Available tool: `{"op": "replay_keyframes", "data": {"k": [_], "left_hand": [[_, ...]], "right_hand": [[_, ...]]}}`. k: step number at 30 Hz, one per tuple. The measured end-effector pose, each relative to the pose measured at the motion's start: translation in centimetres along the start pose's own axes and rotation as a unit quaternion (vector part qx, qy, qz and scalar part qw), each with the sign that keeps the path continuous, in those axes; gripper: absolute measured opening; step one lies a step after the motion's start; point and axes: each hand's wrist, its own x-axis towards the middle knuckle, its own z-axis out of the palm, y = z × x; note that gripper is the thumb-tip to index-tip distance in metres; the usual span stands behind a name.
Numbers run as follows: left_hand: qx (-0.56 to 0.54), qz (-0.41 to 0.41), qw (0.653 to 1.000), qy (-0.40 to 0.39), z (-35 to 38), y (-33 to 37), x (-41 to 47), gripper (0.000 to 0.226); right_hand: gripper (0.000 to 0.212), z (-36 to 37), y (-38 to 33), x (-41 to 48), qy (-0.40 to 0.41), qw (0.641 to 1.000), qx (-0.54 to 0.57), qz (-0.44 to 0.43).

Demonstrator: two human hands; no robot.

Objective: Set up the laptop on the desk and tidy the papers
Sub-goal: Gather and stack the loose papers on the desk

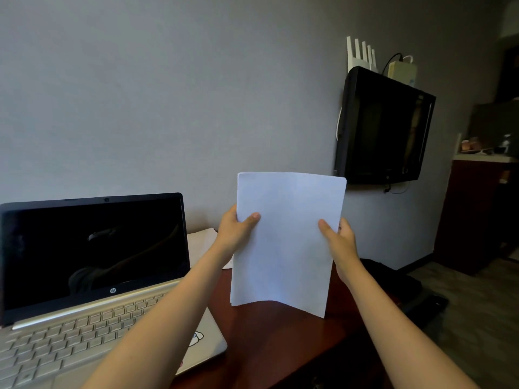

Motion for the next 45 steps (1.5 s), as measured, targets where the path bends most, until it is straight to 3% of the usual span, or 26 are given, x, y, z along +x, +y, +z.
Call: {"op": "replay_keyframes", "data": {"k": [3,7,10,14,17,22,26,28,32,38,45], "left_hand": [[-0.024,-0.015,0.998,0.061,0.4,0.0,0.1,0.014],[-0.094,-0.042,0.986,0.128,0.2,-0.2,0.5,0.025],[-0.140,-0.057,0.976,0.156,-0.2,-0.3,0.5,0.027],[-0.165,-0.048,0.973,0.156,-0.5,-0.5,0.3,0.023],[-0.177,-0.048,0.973,0.144,-0.6,-0.6,0.3,0.018],[-0.135,-0.039,0.978,0.156,-1.5,-0.7,0.2,0.026],[0.043,0.019,0.983,0.177,-4.7,-2.1,0.8,0.054],[0.094,-0.011,0.985,0.142,-5.9,-2.7,1.1,0.053],[0.200,-0.042,0.979,0.002,-5.4,-3.8,0.8,0.032],[0.116,-0.004,0.992,0.053,-3.5,-4.0,0.8,0.028],[0.066,-0.039,0.997,0.009,-3.7,-5.3,0.1,0.023]], "right_hand": [[0.024,-0.4,0.4,-0.2,-0.011,0.999,-0.036,0.001],[0.041,-1.8,1.7,-0.8,-0.022,0.994,-0.086,0.058],[0.052,-2.9,3.1,-1.4,0.022,0.991,-0.090,0.094],[0.065,-3.3,5.7,-2.6,0.042,0.981,0.034,0.188],[0.049,-1.9,6.9,-3.7,-0.025,0.959,0.141,0.245],[0.016,-0.4,6.2,-3.0,0.012,0.958,0.201,0.206],[0.036,-2.5,5.4,-1.8,0.076,0.976,0.140,0.151],[0.033,-3.8,5.1,-1.4,0.088,0.981,0.100,0.141],[0.027,-5.2,4.8,-1.3,0.097,0.987,0.034,0.121],[0.023,-5.2,2.9,-0.9,0.074,0.995,0.011,0.065],[0.016,-6.6,3.3,-1.3,0.017,0.996,-0.014,0.083]]}}
